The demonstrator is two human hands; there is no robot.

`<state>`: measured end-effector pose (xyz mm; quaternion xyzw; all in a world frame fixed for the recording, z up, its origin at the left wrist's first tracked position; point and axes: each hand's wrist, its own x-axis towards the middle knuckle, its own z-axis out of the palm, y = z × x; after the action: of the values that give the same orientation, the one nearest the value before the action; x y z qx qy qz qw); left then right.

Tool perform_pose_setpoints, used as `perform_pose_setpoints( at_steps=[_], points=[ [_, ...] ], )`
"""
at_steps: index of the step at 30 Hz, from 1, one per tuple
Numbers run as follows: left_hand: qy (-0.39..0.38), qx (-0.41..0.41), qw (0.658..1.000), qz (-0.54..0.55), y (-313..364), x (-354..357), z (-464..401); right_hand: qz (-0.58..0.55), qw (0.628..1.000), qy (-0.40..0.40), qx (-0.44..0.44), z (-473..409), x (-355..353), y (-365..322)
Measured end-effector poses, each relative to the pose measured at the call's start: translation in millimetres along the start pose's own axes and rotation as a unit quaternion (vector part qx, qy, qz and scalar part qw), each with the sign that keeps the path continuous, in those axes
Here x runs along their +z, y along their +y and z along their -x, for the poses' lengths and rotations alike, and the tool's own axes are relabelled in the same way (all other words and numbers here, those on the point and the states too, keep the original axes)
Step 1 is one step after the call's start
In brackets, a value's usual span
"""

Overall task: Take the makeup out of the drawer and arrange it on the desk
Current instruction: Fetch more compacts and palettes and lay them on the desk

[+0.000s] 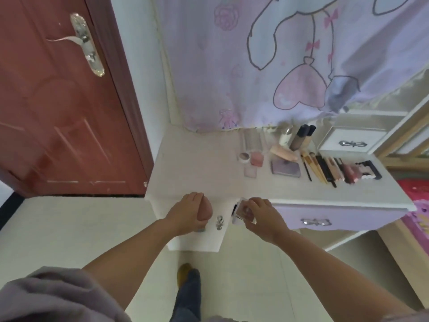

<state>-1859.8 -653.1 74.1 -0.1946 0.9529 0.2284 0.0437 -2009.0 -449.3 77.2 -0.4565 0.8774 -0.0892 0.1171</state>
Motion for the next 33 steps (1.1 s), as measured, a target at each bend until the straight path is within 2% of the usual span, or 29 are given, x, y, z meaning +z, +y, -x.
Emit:
perform_pose_setpoints(
  at_steps=[10,16,20,25,33],
  points=[
    [-0.058,0.049,0.996,-0.054,-36.7,-70.1,-215.9,-0.049,0.996,0.025,0.065,-199.3,-51.3,38.1],
    [-0.076,0.058,0.992,-0.086,-37.4,-70.9,-304.7,-0.016,0.999,-0.034,0.008,-300.8,-57.3,68.1],
    [-0.094,0.025,0.990,-0.099,-40.1,-64.7,-344.7,0.042,0.993,-0.096,-0.053,-352.3,-54.9,84.0],
    [-0.110,0.026,0.985,-0.133,-48.1,-55.2,-368.5,0.104,0.977,-0.141,-0.118,-376.4,-44.1,105.2],
    [-0.104,0.021,0.987,-0.123,-50.6,-50.5,-365.0,0.081,0.978,-0.157,-0.107,-375.6,-36.3,107.2]
  ],
)
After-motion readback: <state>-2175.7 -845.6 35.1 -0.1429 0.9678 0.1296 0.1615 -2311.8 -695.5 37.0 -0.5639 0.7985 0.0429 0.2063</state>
